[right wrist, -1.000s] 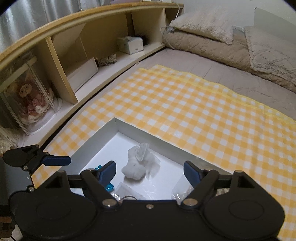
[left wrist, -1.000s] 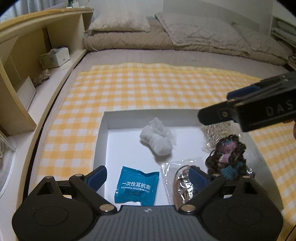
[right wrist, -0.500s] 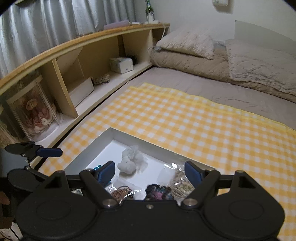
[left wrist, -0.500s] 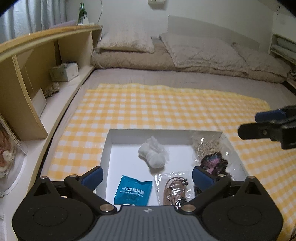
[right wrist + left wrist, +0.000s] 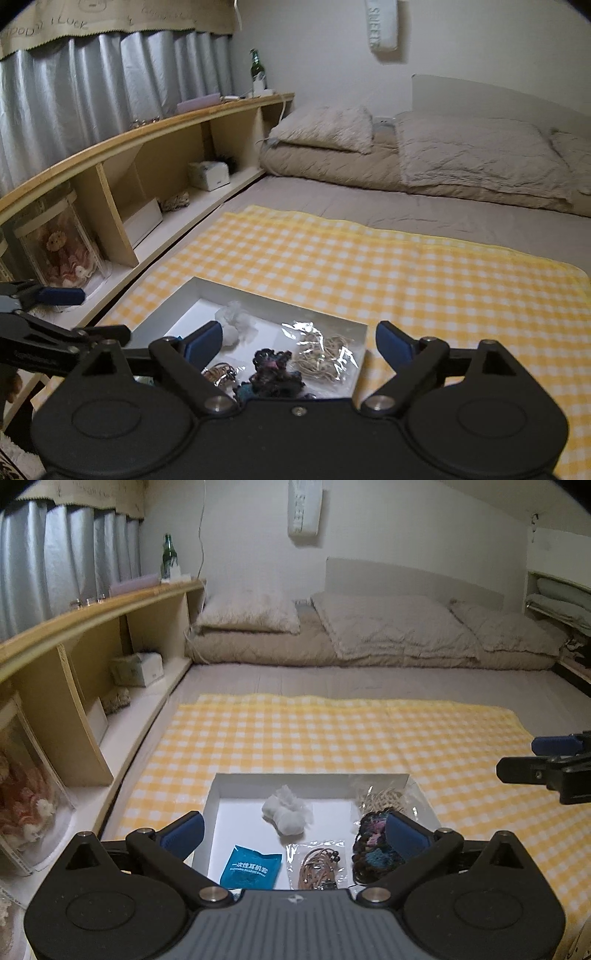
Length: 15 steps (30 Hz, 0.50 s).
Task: Organize soft objects
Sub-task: 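Lift both open tools out of the box and pull them back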
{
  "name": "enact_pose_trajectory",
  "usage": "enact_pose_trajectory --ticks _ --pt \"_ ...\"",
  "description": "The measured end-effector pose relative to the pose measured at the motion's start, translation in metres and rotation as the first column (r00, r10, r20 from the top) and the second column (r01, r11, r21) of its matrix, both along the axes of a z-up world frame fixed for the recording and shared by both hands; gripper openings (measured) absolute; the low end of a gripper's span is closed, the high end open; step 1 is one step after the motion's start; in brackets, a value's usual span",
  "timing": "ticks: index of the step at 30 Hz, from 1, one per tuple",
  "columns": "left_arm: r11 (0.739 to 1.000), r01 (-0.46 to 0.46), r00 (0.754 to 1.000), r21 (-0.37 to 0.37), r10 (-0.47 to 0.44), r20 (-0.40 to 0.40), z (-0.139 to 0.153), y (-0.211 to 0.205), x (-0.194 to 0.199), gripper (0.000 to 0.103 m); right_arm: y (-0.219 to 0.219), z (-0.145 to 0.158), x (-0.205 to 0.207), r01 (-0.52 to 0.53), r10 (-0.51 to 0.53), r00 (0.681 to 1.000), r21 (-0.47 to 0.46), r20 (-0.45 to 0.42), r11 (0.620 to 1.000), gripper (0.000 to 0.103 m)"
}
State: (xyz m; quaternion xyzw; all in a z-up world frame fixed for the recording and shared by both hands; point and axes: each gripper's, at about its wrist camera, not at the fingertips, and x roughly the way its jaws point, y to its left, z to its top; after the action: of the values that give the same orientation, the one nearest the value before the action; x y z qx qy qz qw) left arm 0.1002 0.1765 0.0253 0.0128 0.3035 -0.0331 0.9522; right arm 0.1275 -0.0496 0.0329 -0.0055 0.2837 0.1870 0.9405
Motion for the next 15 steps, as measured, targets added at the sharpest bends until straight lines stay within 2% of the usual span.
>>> enact_pose_trajectory --ticks 5,10,15 --pt "1.000 -0.027 0.999 -0.005 0.028 0.040 0.005 -0.004 -0.025 0.103 -0.015 0.000 -0.024 0.047 -0.047 0.998 -0.003 0.040 0.999 0.096" --pt "0.996 -0.090 0.989 0.009 0.088 0.117 0.008 -0.008 -0.052 0.103 -0.024 -0.005 -0.048 0.077 -0.076 0.994 -0.003 0.072 0.997 0.097" --pt "0.997 -0.078 0.989 -0.009 0.078 0.129 0.005 -0.013 -0.069 0.103 -0.030 -0.013 -0.071 0.098 -0.098 0.991 0.004 0.086 0.995 0.098"
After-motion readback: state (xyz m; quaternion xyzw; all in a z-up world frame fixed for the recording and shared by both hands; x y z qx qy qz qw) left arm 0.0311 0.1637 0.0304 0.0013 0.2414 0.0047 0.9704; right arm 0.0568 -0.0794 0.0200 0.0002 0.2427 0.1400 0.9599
